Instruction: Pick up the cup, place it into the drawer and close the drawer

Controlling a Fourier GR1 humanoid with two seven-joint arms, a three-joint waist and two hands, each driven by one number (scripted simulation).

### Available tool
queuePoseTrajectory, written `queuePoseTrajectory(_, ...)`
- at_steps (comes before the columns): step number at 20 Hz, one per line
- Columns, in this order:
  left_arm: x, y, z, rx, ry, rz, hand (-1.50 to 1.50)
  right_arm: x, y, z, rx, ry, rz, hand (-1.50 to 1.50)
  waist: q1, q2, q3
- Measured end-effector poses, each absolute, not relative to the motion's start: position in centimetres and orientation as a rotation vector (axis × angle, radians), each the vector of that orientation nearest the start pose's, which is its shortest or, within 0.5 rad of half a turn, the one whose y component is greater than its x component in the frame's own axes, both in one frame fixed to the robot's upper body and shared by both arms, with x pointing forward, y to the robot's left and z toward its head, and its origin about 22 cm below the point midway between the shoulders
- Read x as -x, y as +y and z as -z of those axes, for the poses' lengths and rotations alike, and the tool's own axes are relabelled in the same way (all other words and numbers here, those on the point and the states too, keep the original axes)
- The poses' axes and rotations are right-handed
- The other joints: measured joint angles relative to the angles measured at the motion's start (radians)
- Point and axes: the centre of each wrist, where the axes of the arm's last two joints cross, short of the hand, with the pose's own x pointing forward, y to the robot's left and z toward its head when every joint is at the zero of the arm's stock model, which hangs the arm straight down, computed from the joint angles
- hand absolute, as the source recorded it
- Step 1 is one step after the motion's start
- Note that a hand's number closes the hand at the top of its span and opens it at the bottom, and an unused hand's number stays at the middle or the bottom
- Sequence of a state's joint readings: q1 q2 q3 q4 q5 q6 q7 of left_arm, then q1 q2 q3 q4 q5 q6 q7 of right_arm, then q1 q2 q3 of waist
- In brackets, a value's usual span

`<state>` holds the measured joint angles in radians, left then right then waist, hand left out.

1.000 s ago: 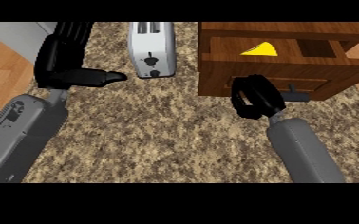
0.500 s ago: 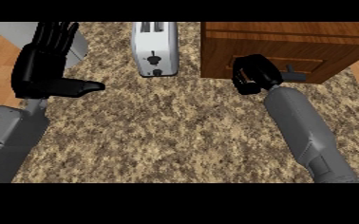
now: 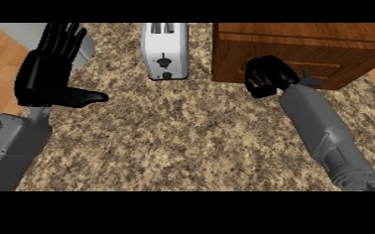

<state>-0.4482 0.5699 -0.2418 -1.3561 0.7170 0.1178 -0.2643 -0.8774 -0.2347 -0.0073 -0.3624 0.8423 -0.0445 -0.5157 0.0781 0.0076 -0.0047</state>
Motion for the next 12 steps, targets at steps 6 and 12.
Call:
queuePoseTrajectory(6,-33.3,27.5,-9.5,0.238,-1.899,0.048,-1.50,-41.7,-24.8,-0.9,0.382,-1.562,-1.223,1.50,0.011,0.002,-0.001)
queuePoseTrajectory(12,-33.3,26.8,-8.6,0.259,-1.886,0.045,-1.50,-41.8,-25.3,-1.1,0.318,-1.596,-1.187,1.50,0.014,0.007,0.000)
